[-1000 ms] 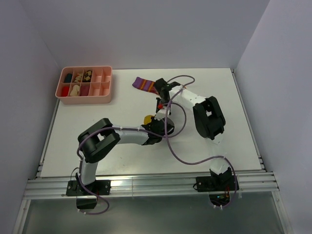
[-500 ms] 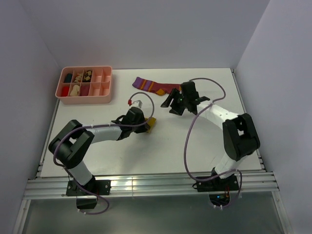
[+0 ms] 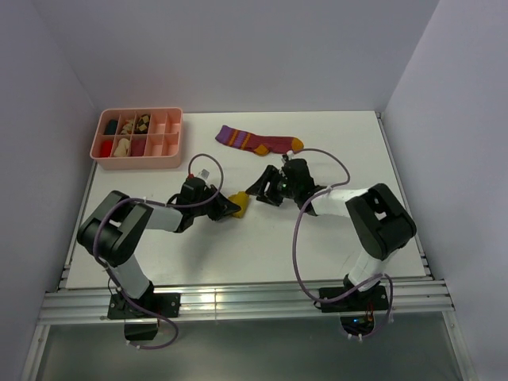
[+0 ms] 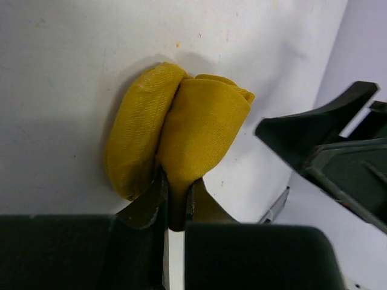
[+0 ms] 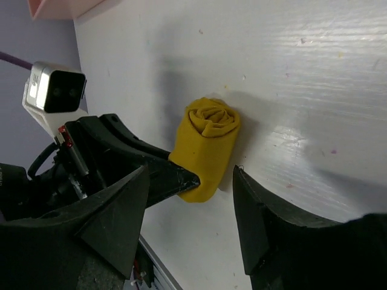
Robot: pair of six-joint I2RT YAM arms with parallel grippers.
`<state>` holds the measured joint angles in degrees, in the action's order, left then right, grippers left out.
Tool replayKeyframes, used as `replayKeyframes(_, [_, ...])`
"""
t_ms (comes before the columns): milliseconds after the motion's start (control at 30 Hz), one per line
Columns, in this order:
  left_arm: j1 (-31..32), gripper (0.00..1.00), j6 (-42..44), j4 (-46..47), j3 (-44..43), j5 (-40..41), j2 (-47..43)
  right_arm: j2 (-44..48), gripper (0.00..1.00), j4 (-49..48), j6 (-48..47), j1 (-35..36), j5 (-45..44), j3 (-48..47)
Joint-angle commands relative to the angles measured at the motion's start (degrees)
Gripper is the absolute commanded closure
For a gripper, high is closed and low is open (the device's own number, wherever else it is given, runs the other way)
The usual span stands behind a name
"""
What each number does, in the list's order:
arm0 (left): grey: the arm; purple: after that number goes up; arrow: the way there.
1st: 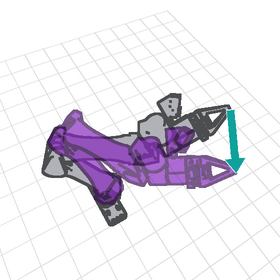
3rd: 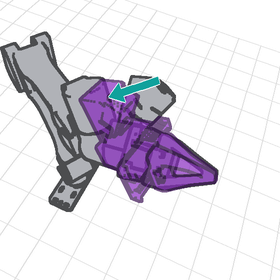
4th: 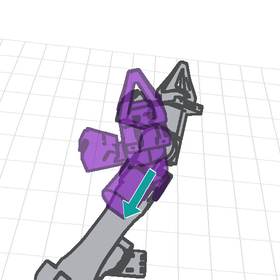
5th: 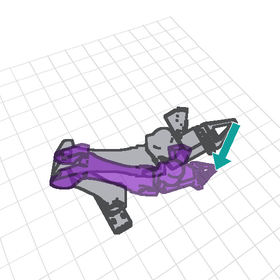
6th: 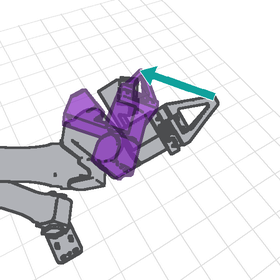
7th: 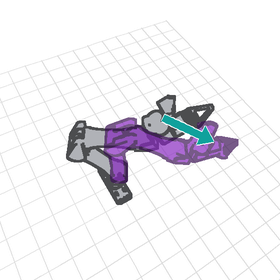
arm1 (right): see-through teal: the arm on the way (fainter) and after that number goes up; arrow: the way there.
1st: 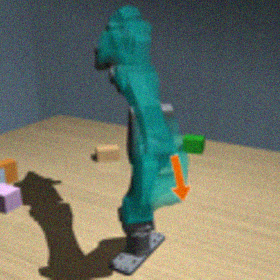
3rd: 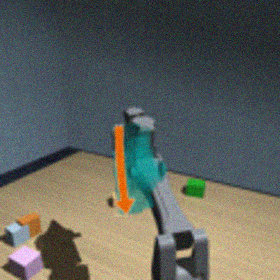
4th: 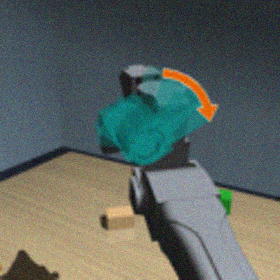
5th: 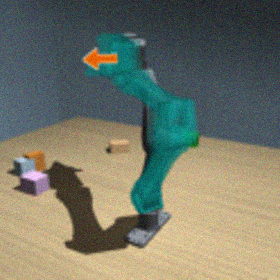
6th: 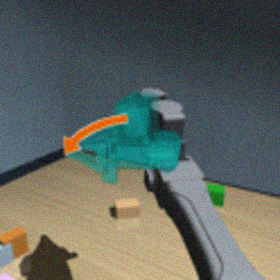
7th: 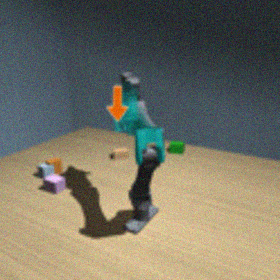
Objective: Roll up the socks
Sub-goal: Roll the sock at the center of the board.
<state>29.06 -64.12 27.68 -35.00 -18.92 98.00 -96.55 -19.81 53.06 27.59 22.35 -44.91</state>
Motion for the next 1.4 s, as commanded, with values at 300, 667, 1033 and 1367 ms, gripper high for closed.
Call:
replayKeyframes(300, [-1.1, 0.99, -6.9, 3.2, 3.2, -4.6, 5.0, -11.0, 0.4, -17.3, 6.3, 1.7, 3.1, 2.5])
replayKeyframes(667, [-1.5, 0.99, -6.8, 1.8, 2.8, -5.1, 6.2, -16.8, 0.69, -21.0, 6.6, 1.7, 6.3, 1.8])
replayKeyframes(1033, [0.6, 0.58, 7.1, -17.0, -5.3, 6.4, -0.8, -8.8, 1.0, 11.6, -7.3, 1.8, -4.4, -10.6])
replayKeyframes(1367, [16.6, 0.52, 25.6, -30.8, -16.4, 45.2, -9.3, -15.1, 1.0, 47.3, -13.2, 4.1, -16.4, -31.8])
